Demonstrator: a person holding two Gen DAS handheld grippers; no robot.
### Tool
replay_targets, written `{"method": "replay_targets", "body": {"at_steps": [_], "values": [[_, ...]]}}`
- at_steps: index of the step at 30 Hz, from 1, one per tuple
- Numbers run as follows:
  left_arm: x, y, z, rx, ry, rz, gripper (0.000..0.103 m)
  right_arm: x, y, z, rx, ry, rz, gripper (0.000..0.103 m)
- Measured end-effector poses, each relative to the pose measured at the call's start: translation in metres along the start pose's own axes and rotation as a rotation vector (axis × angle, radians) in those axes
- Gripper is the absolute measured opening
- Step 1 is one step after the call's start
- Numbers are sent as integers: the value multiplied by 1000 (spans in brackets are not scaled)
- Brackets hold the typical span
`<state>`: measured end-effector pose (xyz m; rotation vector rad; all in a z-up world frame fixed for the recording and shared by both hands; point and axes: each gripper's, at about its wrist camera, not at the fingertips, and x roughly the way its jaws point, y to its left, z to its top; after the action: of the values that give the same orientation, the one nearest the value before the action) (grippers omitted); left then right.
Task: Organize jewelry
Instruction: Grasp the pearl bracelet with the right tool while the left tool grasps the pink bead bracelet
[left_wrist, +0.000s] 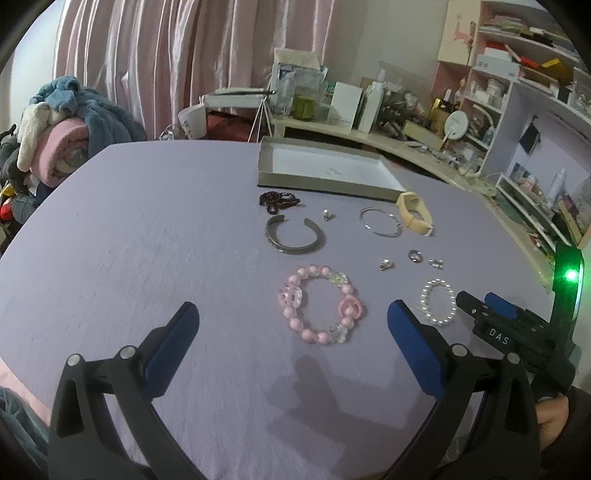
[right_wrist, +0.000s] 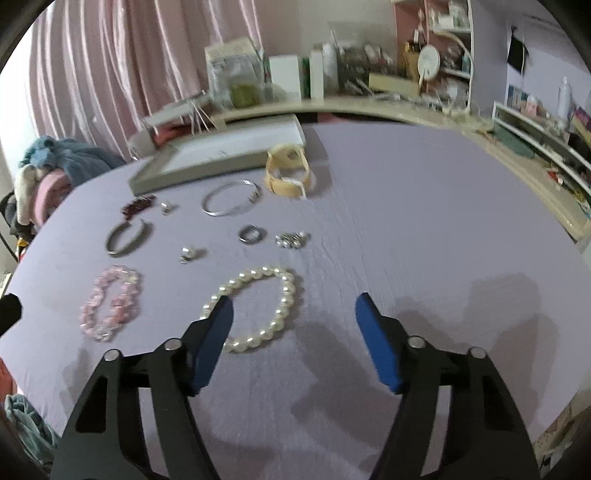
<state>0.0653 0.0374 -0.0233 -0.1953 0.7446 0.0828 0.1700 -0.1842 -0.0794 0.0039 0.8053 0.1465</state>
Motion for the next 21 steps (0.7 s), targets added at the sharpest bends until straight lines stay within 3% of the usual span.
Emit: {"method": "replay_targets", "body": {"at_steps": [8, 12, 16, 21], "values": [[30, 0, 22, 41, 73, 19, 101, 22, 5, 4, -53, 59, -43, 57], [46, 1, 27, 61, 107, 23, 98, 20, 19, 2, -120, 53, -2, 10], [61, 2, 28, 70, 138, 18, 90, 18, 16, 7, -118, 84, 31, 10], [78, 5, 27, 65, 173, 2, 74, -2, 9, 23, -76, 21, 100, 10]]}}
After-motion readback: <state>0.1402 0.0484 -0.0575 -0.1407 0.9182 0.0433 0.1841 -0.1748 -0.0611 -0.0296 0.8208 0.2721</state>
